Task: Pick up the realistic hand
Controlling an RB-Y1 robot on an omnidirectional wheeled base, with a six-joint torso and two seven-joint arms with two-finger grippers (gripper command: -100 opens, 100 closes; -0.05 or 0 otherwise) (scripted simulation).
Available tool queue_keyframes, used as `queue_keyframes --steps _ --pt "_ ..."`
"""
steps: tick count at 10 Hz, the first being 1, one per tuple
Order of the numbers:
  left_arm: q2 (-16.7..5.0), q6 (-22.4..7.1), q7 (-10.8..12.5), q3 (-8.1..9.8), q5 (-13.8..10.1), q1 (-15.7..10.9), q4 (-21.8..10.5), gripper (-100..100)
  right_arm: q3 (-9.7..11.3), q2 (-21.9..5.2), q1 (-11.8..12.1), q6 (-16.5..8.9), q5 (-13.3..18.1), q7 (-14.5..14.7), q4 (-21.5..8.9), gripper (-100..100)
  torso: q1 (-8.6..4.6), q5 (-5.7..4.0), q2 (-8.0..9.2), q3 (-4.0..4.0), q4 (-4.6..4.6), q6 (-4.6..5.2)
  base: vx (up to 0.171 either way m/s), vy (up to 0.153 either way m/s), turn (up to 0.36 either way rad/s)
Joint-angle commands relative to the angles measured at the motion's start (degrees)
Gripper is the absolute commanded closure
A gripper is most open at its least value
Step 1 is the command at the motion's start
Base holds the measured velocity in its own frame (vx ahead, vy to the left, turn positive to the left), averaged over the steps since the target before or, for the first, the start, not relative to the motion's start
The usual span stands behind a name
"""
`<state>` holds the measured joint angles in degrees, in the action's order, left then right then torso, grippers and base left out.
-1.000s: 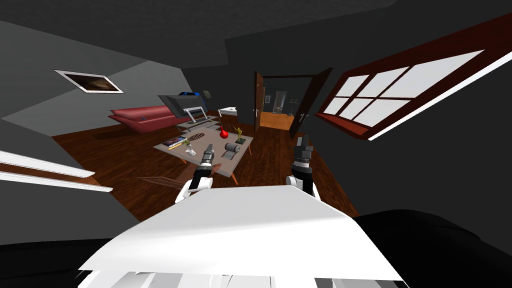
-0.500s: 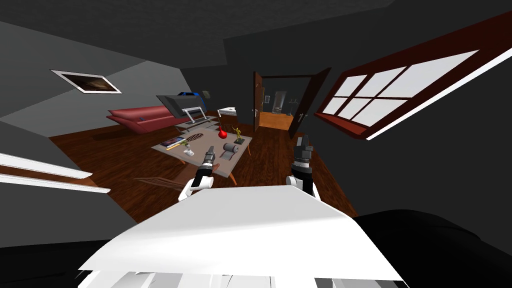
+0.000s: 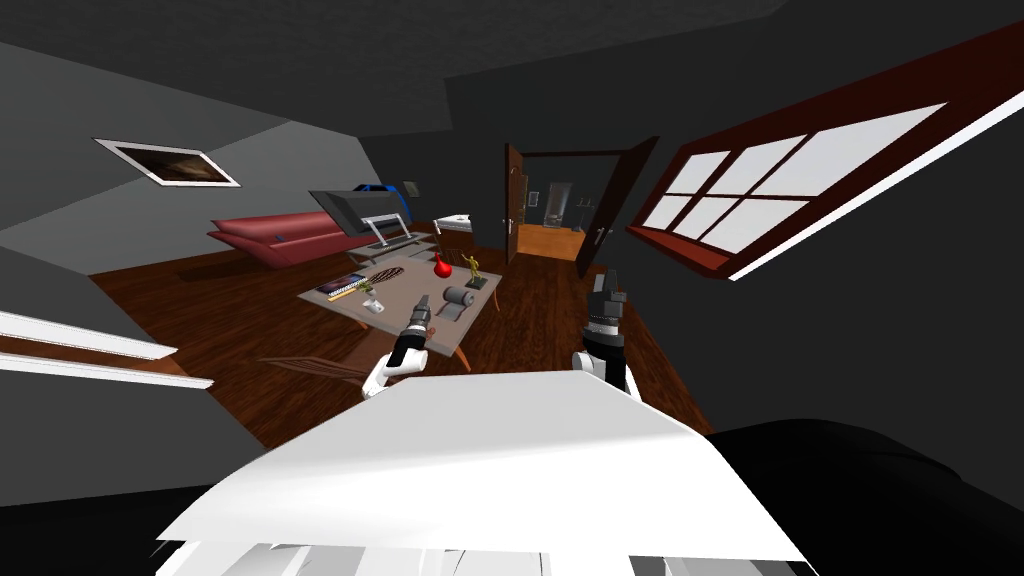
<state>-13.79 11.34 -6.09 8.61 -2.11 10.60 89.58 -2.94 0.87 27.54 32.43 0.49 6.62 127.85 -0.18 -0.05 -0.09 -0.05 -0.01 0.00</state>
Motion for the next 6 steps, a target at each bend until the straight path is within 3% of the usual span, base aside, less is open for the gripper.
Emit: queue_keyframes --steps 1,6 --pt "0.01 -0.51 0.16 0.1 -0.24 -0.37 -2.59 -100 0.0 0.0 0.0 0.0 0.0 0.0 0.0 0 0.0 0.0 0.0 0.0 0.0 0.0 0.018 -0.044 -0.004" --pt "-1.34 -4.1 1.63 1.05 -2.32 -4.89 -11.09 -100 0.0 0.0 0.0 0.0 0.0 0.0 0.0 0 0.07 0.01 -0.01 -0.01 -0.01 -0.02 0.028 -0.042 0.0"
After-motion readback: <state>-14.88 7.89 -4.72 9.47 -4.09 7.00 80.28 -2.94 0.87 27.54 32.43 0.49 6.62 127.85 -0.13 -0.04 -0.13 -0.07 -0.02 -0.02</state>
